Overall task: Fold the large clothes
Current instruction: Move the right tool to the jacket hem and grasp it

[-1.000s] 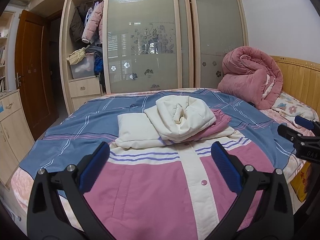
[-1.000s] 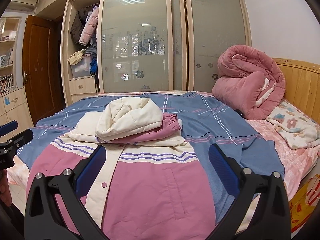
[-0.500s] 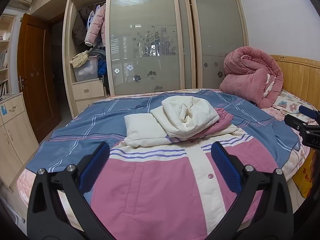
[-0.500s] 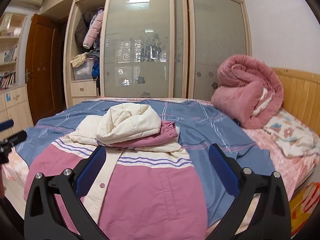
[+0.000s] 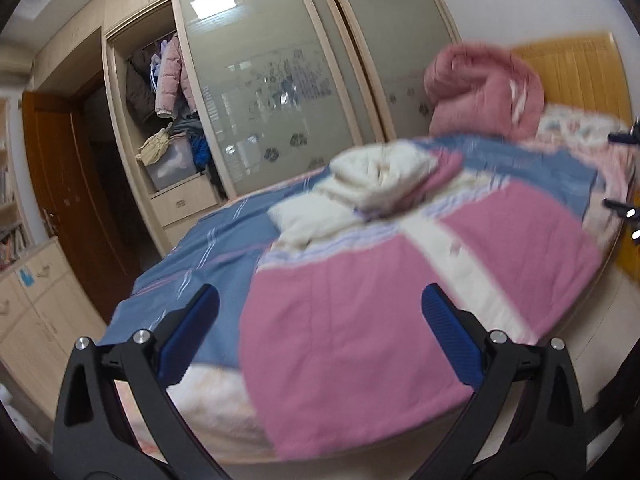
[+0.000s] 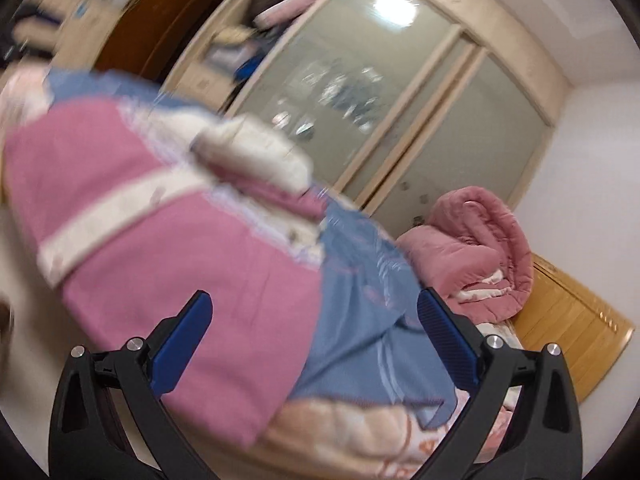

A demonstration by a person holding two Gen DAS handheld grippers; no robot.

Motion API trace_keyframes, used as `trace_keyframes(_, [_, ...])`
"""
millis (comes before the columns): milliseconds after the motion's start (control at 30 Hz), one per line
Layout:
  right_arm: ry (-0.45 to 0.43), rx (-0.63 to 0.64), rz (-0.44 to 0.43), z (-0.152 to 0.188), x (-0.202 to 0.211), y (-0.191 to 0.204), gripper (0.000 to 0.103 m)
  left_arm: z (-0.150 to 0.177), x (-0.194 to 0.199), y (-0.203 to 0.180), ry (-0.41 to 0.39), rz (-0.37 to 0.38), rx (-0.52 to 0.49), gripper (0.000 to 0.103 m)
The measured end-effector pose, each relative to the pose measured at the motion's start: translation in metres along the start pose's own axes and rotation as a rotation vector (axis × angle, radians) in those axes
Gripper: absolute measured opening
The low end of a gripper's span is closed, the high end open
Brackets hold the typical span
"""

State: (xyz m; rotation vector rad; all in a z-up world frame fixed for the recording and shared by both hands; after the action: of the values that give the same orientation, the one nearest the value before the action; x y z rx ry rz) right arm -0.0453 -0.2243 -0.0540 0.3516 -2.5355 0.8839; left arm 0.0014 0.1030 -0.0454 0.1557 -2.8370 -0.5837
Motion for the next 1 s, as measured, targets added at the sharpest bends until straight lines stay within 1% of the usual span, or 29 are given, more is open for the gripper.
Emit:
trace_keyframes(67, [0.042,0.103,-0.024,0.015,-0.004,0.023,0.102,0.020,-0.003,-0.002,0.031,-0.007,-0.039,0.101])
trace_keyframes(100, [0.072,0.162,-0.031,0.024,-0.009,0.036,0.102,0.033,-0.004,-0.001,0.045,-0.016,-0.035,0.101])
trace_keyframes(200, [0.141,0.286,-0.059,0.043,-0.024,0.066,0.102,0.054,-0.010,0.000,0.094,-0.027,-0.044,0.101])
trace_keyframes(233, [0.161,0.322,-0.056,0.049,-0.030,0.073,0.102,0.059,-0.010,0.000,0.093,-0.034,-0.043,0.101])
trace_keyframes(300, [0.193,0.362,-0.068,0.058,-0.039,0.083,0.102,0.064,-0.016,-0.002,0.118,-0.041,-0.072,0.101])
trace_keyframes(333, [0.207,0.371,-0.077,0.062,-0.042,0.086,0.102,0.064,-0.016,-0.003,0.114,-0.045,-0.081,0.101])
trace_keyframes(367, [0.219,0.375,-0.082,0.065,-0.044,0.087,0.102,0.063,-0.014,-0.002,0.094,-0.046,-0.077,0.101])
trace_keyframes(400, [0.221,0.353,-0.092,0.068,-0.043,0.086,0.102,0.064,-0.014,-0.001,0.089,-0.041,-0.072,0.101])
trace_keyframes(467, [0.221,0.222,-0.166,0.068,-0.042,0.070,0.102,0.066,-0.017,0.000,0.108,-0.039,-0.066,0.101])
trace_keyframes(500, [0.210,0.105,-0.231,0.067,-0.039,0.055,0.102,0.066,-0.017,0.002,0.108,-0.038,-0.058,0.101])
trace_keyframes(567, [0.175,-0.207,-0.358,0.069,-0.039,0.007,0.102,0.062,-0.018,0.006,0.101,-0.030,-0.026,0.101])
trace_keyframes(633, [0.148,-0.454,-0.489,0.079,-0.047,-0.030,0.102,0.059,-0.020,0.008,0.103,-0.012,0.000,0.101])
trace_keyframes(667, [0.123,-0.598,-0.548,0.087,-0.052,-0.054,0.102,0.057,-0.019,0.009,0.100,0.005,0.015,0.101])
trace_keyframes(700, [0.112,-0.674,-0.588,0.093,-0.057,-0.067,0.102,0.054,-0.018,0.008,0.093,0.013,0.023,0.101])
trace_keyframes(767, [0.115,-0.775,-0.649,0.105,-0.068,-0.085,0.100,0.050,-0.015,0.008,0.075,0.039,0.043,0.101])
trace_keyframes(800, [0.130,-0.819,-0.686,0.113,-0.078,-0.092,0.097,0.049,-0.014,0.007,0.075,0.049,0.049,0.101])
trace_keyframes(867, [0.165,-0.883,-0.751,0.128,-0.096,-0.097,0.075,0.048,-0.014,0.006,0.078,0.063,0.059,0.101])
trace_keyframes(900, [0.181,-0.897,-0.772,0.133,-0.101,-0.095,0.070,0.048,-0.014,0.006,0.079,0.061,0.058,0.101])
trace_keyframes(933, [0.200,-0.903,-0.801,0.136,-0.108,-0.092,0.060,0.048,-0.015,0.005,0.081,0.056,0.054,0.101])
trace_keyframes(967, [0.209,-0.904,-0.825,0.136,-0.111,-0.087,0.054,0.048,-0.015,0.004,0.085,0.052,0.051,0.101])
trace_keyframes(1000, [0.213,-0.906,-0.871,0.136,-0.115,-0.082,0.049,0.048,-0.016,0.003,0.087,0.051,0.050,0.101])
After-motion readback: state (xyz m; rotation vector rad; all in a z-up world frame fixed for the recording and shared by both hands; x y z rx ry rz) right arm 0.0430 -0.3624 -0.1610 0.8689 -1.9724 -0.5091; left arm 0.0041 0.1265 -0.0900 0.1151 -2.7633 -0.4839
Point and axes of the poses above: each gripper's, at about its wrist camera, not at the fingertips, and x roughly against the way its jaws point, y to its left, z to its underside, the point moved 3 cm from there along -x, roughly the way its jaws point, and after that the axes turned 15 degrees about -z, right-handed, at the moved point
